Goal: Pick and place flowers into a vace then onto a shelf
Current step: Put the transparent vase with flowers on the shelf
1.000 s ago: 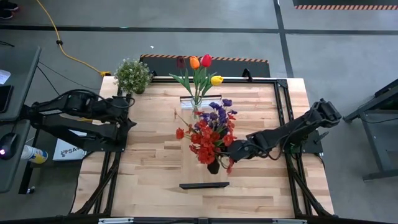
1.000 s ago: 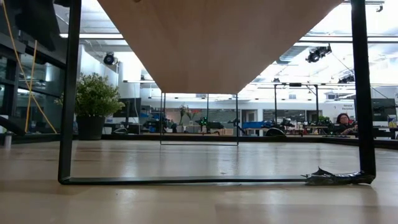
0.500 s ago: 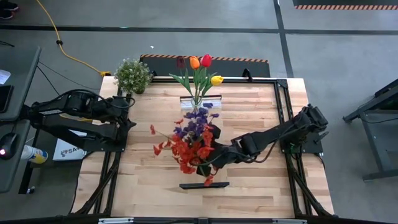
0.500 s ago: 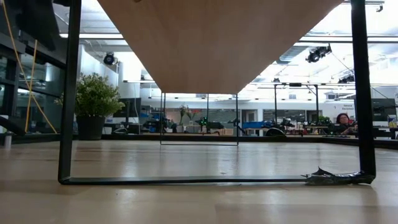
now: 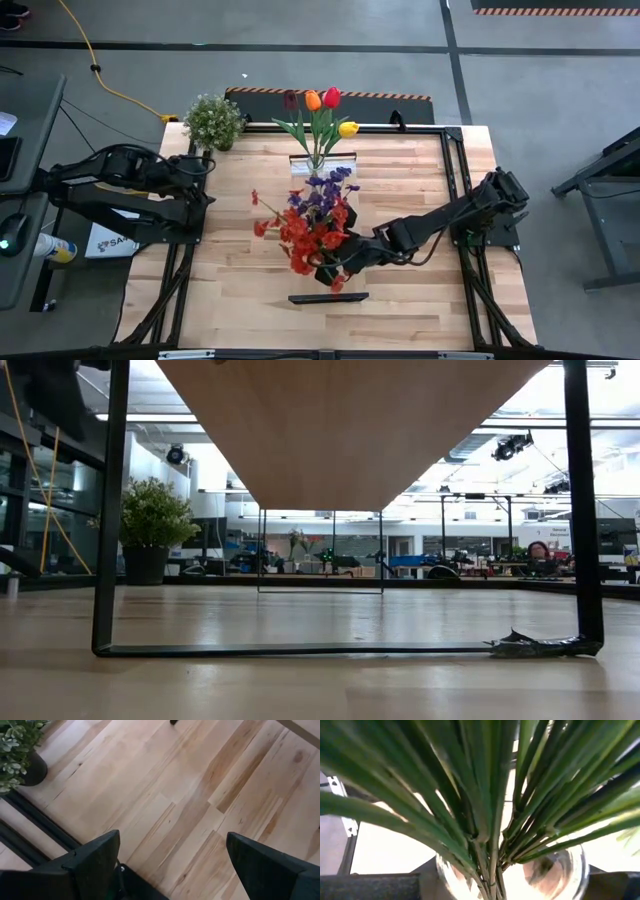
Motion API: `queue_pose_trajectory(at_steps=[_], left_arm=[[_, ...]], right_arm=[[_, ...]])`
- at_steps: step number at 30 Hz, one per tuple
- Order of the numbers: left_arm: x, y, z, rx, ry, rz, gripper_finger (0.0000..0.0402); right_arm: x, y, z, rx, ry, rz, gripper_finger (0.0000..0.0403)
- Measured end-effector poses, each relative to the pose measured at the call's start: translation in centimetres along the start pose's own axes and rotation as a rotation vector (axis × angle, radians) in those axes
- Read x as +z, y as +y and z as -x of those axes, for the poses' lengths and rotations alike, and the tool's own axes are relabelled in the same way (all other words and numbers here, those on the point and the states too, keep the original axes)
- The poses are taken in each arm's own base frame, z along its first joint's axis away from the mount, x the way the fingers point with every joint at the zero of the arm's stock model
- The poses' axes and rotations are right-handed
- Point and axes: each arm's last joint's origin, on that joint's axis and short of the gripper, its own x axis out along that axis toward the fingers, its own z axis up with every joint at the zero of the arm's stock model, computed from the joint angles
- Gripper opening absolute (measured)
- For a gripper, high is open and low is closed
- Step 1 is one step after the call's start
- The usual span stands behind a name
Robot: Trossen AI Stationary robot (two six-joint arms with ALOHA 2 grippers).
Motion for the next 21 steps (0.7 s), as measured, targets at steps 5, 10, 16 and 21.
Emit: queue_pose_trajectory(at_steps=[5, 10, 16, 21], left_arm=[[-0.32, 0.32, 0.24, -0.001, -0.005, 0.004, 0.0397], [-0.61, 0.64, 0.54, -0.012, -0.022, 0.009, 0.0397], [-0.80, 0.84, 0.74, -0.021, -0.035, 0.014, 0.0397], [-0.81, 0.86, 0.75, -0.019, -0.036, 0.014, 0.0397]], right_arm=[[0.00, -0.09, 0.12, -0.006, 0.004, 0.006, 0.0160], [-0.05, -0.14, 0.17, -0.008, 0.011, 0.019, 0.0162], [-0.07, -0.13, 0.17, -0.004, 0.014, 0.039, 0.0163], [0.05, -0.40, 0.00, 0.023, 0.033, 0.039, 0.0164]])
